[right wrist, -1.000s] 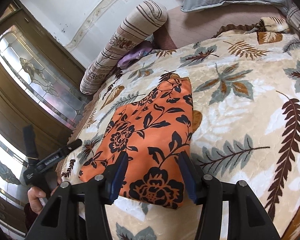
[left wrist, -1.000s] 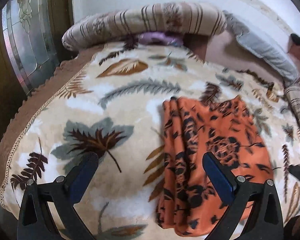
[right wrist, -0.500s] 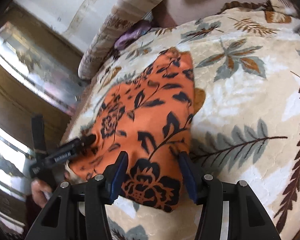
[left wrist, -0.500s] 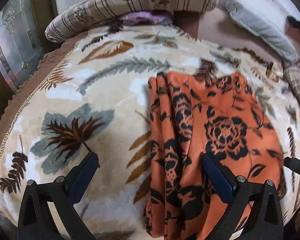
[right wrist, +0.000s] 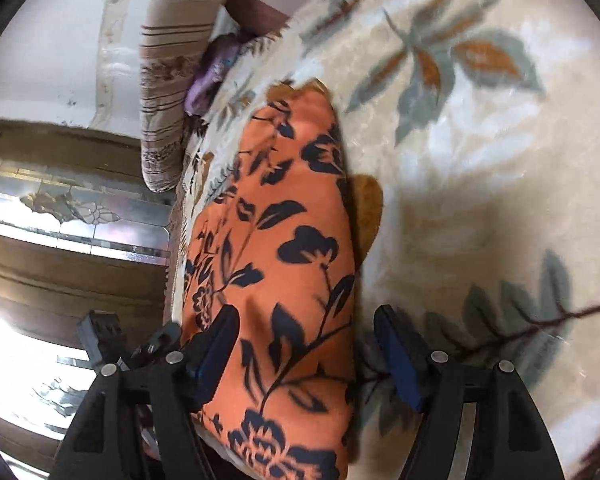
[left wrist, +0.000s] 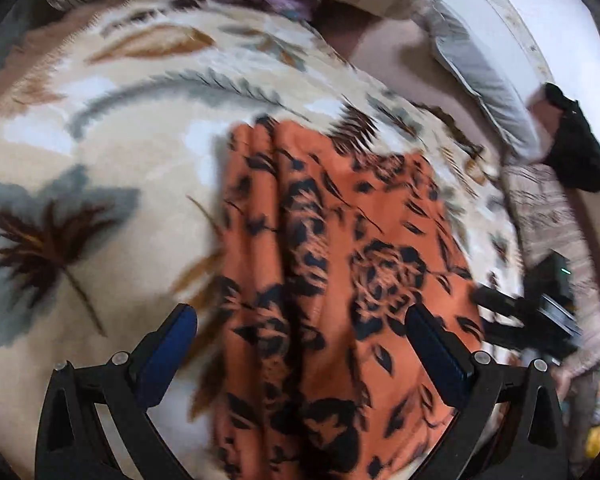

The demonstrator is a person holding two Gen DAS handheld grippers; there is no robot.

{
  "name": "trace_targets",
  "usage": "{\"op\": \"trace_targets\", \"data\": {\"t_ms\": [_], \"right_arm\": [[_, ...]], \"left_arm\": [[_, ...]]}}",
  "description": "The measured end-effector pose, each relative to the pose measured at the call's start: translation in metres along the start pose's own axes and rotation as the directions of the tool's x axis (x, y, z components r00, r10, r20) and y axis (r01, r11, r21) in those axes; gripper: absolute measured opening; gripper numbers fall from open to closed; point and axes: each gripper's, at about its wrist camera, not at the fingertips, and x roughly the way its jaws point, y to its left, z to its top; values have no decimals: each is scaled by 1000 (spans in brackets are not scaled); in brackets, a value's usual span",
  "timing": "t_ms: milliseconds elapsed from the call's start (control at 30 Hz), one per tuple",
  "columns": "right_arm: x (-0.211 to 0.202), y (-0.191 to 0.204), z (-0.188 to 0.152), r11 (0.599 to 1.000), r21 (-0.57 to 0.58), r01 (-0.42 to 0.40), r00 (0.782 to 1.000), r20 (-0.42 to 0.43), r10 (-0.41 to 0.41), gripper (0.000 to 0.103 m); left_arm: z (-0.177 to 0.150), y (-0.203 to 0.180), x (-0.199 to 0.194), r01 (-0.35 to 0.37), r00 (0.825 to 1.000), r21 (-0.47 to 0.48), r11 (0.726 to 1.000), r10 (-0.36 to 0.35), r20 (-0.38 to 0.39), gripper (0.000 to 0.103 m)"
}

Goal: Fold small clothes
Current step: 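Lift the dress edge with both grippers and fold it over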

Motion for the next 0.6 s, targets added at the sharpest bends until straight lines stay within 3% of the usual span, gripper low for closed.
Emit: {"op": "trace_targets", "data": {"t_ms": [200,300,367,433,533,600], "right_arm": [[20,-1,10,995,10,-102,995,-14,102,74],[28,6,13,995,-26,-98,995,-10,98,75],[33,14,12,996,-58,-68,998,-6,68,71],[35,19,9,994,-101,-36,999,4,36,61],[32,22,6,993,-116,-28,999,31,32,51],[29,32,3,988,-157,3,998,58,7,47]], "left_arm": [[-2,3,13,75,993,-42,996,-79,-89,103],[-5,-1,18,62,993,-25,998,-64,-98,102],[-5,-5,20,83,991,-11,996,-84,-100,86],[-5,-5,22,56,994,-9,998,-57,-95,70],[-3,-2,19,45,996,-19,999,-47,-70,51],[-5,-3,14,38,998,3,999,-38,-49,45]]}}
